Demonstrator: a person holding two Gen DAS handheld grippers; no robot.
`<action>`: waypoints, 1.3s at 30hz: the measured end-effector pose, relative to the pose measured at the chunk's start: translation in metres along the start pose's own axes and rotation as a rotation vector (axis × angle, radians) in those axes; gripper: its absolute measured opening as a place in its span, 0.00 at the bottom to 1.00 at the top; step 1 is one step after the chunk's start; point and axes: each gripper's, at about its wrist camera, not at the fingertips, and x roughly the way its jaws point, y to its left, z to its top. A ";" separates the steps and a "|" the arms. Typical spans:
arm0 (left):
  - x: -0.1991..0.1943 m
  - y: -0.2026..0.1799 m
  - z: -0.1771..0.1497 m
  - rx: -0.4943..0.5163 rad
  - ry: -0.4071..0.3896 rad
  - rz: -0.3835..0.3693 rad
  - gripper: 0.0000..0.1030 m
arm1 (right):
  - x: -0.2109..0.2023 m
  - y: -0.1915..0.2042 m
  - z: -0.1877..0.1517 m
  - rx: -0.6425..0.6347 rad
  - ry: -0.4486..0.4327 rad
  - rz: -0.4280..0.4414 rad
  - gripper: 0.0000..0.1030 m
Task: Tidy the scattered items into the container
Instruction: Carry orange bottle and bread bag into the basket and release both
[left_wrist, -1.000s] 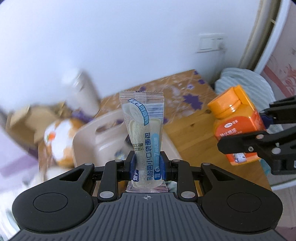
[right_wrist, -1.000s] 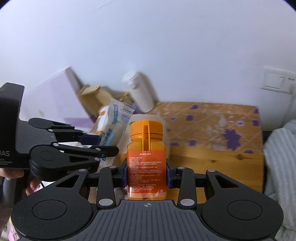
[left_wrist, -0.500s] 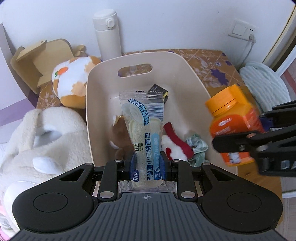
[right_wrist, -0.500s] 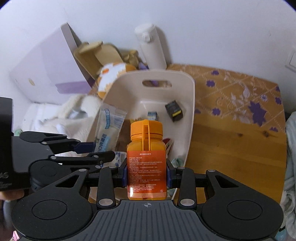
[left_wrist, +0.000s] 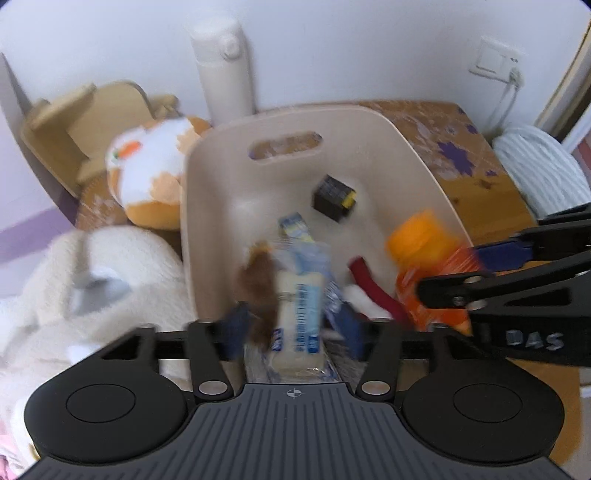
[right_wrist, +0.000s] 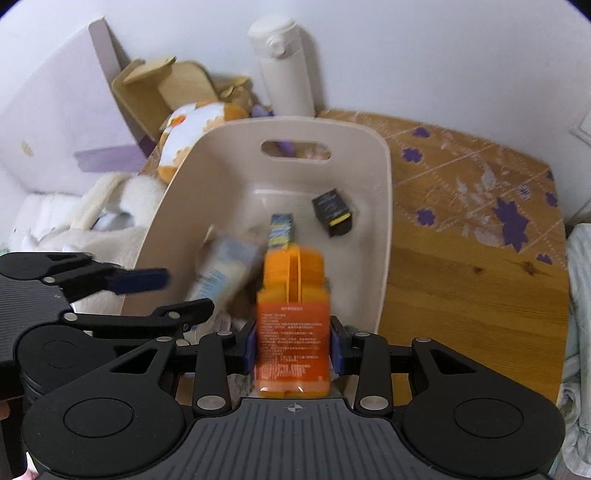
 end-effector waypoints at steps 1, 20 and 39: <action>-0.003 0.002 0.001 0.000 -0.018 0.004 0.67 | -0.004 -0.001 0.001 0.006 -0.012 -0.001 0.44; -0.036 -0.005 0.012 0.014 -0.110 -0.040 0.78 | -0.051 0.008 0.016 0.039 -0.130 -0.035 0.82; -0.086 -0.040 -0.006 0.010 -0.164 0.052 0.79 | -0.092 0.002 -0.013 0.050 -0.182 -0.079 0.93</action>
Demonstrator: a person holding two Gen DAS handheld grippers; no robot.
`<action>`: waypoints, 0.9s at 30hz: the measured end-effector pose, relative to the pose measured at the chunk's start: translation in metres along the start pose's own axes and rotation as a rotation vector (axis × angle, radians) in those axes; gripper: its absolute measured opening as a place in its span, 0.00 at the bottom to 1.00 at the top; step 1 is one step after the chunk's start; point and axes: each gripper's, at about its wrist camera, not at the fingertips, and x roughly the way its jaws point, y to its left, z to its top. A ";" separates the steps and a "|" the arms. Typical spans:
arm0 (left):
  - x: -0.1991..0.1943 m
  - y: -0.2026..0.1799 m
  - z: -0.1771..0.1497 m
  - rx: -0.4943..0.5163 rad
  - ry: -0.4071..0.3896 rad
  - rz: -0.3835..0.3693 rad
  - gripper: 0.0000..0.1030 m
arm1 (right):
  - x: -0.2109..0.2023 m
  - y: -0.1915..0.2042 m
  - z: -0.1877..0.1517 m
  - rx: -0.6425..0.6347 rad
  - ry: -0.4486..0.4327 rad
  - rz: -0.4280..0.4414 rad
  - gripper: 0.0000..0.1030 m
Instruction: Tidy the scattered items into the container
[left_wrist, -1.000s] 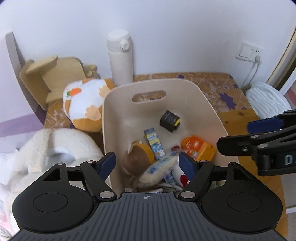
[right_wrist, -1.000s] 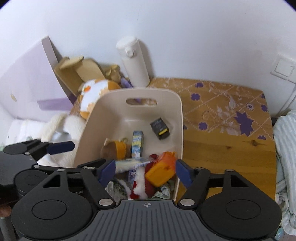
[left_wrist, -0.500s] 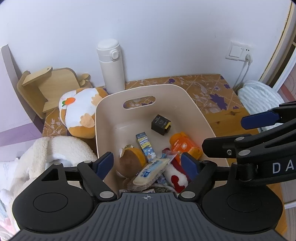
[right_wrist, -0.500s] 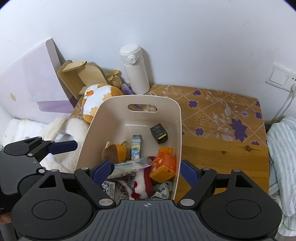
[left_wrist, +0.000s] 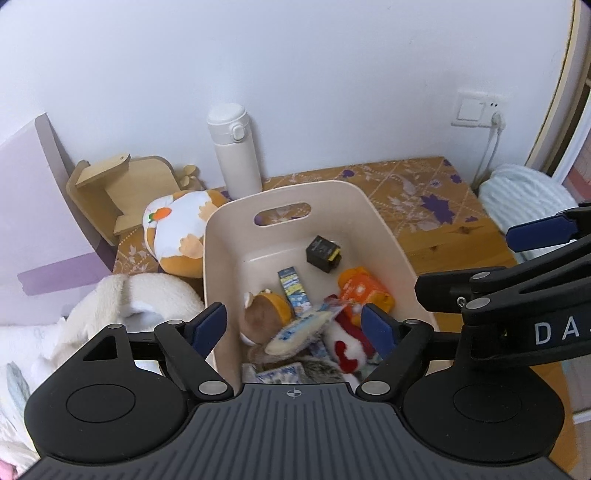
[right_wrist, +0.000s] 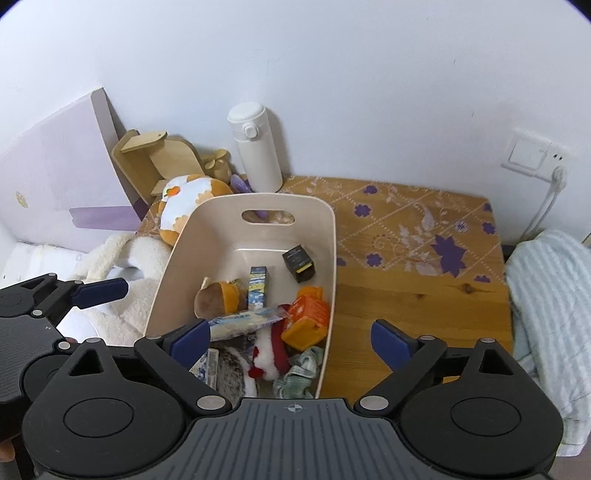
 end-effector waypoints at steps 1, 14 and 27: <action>-0.004 -0.003 -0.001 -0.002 -0.004 0.001 0.79 | -0.005 0.000 -0.002 -0.006 -0.006 -0.003 0.93; -0.056 -0.044 -0.030 -0.022 -0.015 0.004 0.79 | -0.061 -0.020 -0.046 -0.021 -0.072 -0.007 0.96; -0.123 -0.087 -0.068 -0.052 -0.069 0.049 0.79 | -0.122 -0.036 -0.101 0.022 -0.129 -0.003 0.96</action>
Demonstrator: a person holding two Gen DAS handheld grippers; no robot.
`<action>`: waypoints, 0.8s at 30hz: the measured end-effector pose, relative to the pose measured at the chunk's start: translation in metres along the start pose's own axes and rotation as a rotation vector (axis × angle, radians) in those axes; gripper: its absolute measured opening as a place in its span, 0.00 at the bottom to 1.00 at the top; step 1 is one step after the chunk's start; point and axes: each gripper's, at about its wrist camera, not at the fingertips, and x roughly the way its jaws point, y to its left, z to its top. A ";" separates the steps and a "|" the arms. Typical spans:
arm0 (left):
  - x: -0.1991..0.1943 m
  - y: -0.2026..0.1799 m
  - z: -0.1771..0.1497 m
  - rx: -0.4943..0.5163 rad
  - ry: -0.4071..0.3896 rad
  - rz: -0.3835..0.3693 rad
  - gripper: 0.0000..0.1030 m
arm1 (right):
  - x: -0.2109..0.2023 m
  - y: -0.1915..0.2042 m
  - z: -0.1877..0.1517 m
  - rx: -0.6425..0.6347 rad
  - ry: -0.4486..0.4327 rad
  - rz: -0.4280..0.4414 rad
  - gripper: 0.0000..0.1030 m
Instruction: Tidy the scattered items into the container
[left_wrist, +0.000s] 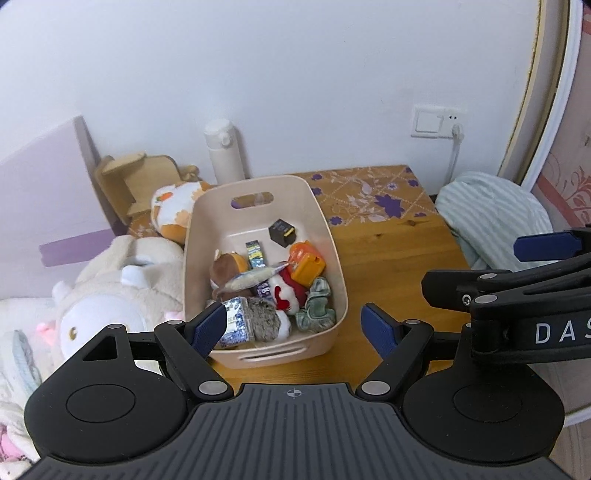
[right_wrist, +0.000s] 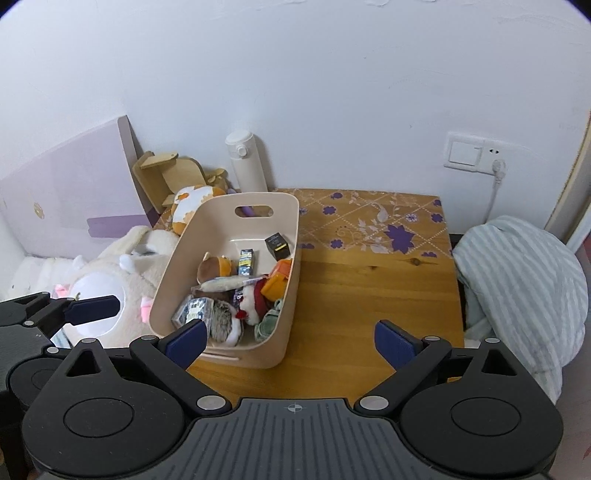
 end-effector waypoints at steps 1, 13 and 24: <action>-0.006 -0.003 -0.003 -0.004 -0.005 0.004 0.79 | -0.005 -0.001 -0.003 0.000 -0.004 0.002 0.96; -0.069 -0.026 -0.032 -0.010 -0.037 0.006 0.79 | -0.076 -0.008 -0.040 -0.009 -0.077 -0.015 0.96; -0.113 -0.042 -0.053 -0.010 -0.047 -0.023 0.79 | -0.125 -0.007 -0.066 -0.012 -0.106 -0.055 0.96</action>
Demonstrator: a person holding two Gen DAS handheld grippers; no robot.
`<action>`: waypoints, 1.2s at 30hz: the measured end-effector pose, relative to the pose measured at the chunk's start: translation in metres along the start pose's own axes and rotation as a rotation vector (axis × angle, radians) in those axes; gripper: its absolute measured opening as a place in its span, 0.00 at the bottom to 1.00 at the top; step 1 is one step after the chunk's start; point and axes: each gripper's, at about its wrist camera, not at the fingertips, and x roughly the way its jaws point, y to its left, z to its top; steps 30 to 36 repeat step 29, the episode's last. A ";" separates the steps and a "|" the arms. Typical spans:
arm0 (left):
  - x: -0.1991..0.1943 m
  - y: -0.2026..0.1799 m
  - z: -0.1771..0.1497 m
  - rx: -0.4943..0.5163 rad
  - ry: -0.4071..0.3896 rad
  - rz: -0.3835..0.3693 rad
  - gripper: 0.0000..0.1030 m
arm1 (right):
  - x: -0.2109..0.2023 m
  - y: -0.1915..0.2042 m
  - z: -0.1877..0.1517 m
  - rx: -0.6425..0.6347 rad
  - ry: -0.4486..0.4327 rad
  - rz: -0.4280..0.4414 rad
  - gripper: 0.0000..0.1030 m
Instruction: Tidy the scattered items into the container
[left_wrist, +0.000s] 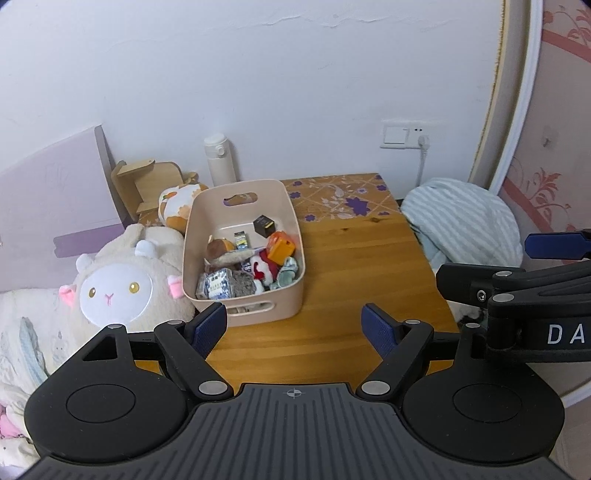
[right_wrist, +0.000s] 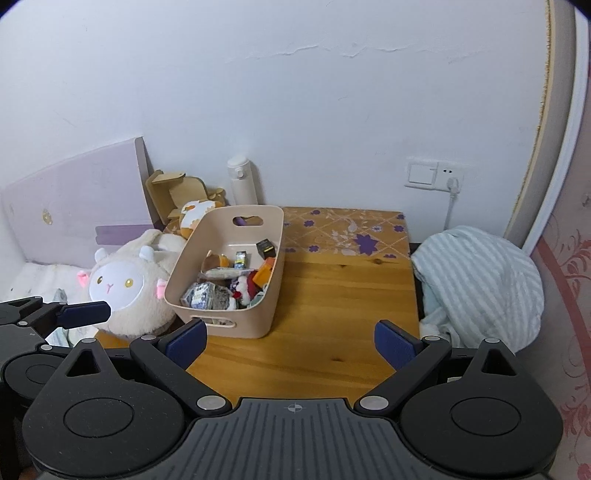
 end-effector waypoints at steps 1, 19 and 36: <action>-0.003 -0.001 -0.002 0.000 0.000 -0.003 0.79 | -0.005 0.000 -0.002 0.002 -0.003 -0.005 0.96; -0.040 -0.027 -0.027 0.031 -0.036 -0.036 0.79 | -0.049 -0.010 -0.038 0.061 -0.019 -0.044 0.96; -0.043 -0.035 -0.028 0.036 -0.041 -0.036 0.79 | -0.053 -0.018 -0.041 0.082 -0.016 -0.047 0.96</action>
